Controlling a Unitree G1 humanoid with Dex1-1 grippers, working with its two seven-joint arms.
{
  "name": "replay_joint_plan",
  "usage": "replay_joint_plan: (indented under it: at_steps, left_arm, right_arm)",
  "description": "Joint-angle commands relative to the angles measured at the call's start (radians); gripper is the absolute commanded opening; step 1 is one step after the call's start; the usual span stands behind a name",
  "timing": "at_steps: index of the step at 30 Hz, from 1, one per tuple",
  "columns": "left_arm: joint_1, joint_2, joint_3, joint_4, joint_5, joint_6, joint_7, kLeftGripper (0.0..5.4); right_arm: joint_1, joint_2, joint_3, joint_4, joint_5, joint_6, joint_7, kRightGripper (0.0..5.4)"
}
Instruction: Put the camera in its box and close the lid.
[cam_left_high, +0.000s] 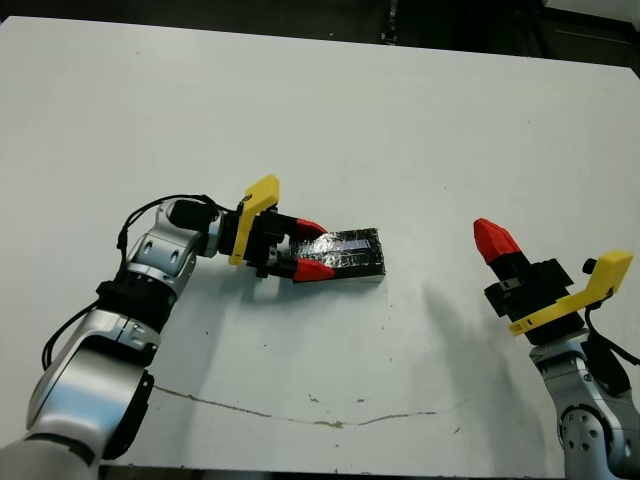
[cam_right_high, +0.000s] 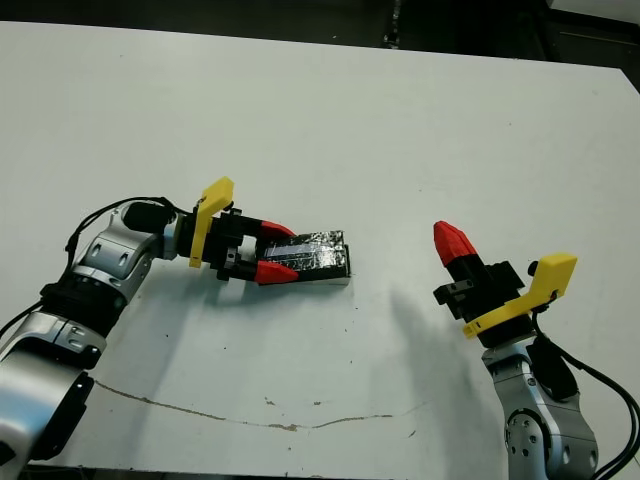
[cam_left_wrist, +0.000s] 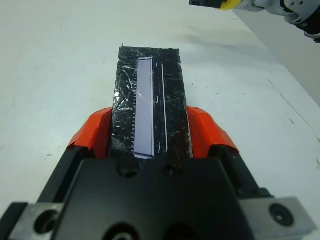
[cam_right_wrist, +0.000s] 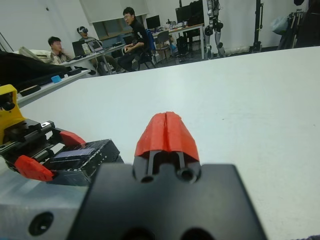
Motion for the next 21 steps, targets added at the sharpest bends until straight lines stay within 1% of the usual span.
replay_joint_plan:
  at_steps: [1,4,9,15,18,21]
  left_arm:
    - [0.0,-0.092,-0.059,0.043,0.026,-0.006,-0.026,3.15]
    - [-0.021,-0.106,-0.07,0.058,0.043,0.0,-0.019,3.15]
    - [-0.042,-0.126,-0.08,0.083,0.075,-0.063,-0.007,3.15]
    - [-0.073,-0.154,-0.088,0.133,0.098,-0.104,-0.005,3.15]
    - [-0.085,-0.15,-0.108,0.128,0.131,-0.112,0.013,3.15]
    - [-0.093,-0.145,-0.122,0.125,0.15,-0.102,0.022,3.15]
  right_arm:
    - [0.012,-0.014,-0.01,0.005,0.002,-0.008,0.003,0.0]
    - [0.013,-0.013,-0.01,0.005,0.003,-0.007,0.002,0.0]
    - [0.014,-0.012,-0.009,0.003,0.003,-0.006,0.0,0.0]
    - [0.016,-0.011,-0.009,0.001,0.005,0.0,-0.003,0.0]
    - [0.017,-0.013,-0.008,0.0,0.004,0.001,-0.003,0.0]
    - [0.019,-0.013,-0.006,-0.003,-0.002,-0.003,-0.006,0.0]
